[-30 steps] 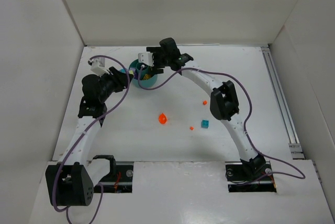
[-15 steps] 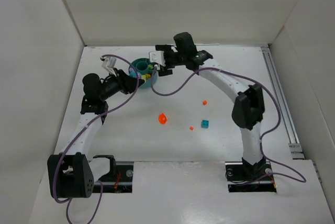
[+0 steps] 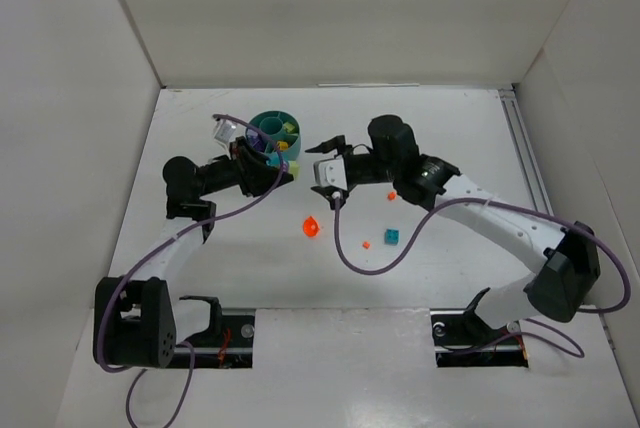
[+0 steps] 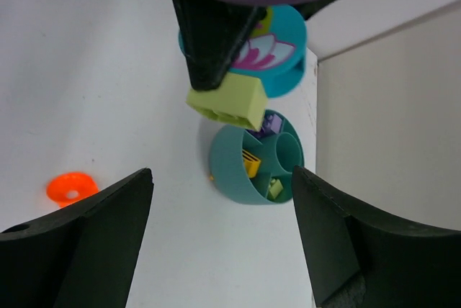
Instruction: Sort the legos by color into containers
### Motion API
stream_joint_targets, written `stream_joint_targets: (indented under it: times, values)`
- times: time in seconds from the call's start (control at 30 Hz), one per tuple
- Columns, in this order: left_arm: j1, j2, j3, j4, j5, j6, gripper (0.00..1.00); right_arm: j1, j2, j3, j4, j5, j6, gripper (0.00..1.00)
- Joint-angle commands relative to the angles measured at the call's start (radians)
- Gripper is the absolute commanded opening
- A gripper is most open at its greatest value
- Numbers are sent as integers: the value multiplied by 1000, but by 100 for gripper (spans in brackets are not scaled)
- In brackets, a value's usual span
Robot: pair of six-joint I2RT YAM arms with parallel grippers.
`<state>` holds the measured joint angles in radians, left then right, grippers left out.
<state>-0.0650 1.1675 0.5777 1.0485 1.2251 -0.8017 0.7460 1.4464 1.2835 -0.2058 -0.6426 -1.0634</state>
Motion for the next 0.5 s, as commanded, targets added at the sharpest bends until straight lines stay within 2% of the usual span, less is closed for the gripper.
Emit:
stream_joint_targets:
  times: [0.0,0.07,0.23,0.3,0.47]
  values:
    - [-15,-58,-12,159,47,-91,4,67,-41,-56,196,99,132,82]
    - [-15,-81,-21,130,27,-91,4,99,-50,-75,242,189,163,80]
    - [-15,-166,-30,53,5,-48,4,159,-70,-119,383,235,259,76]
    - [-15,-175,-30,-8,-16,-10,4,168,-81,-119,394,259,270,75]
    - [-24,-196,-30,-18,-16,-10,4,208,-113,-144,433,322,293,75]
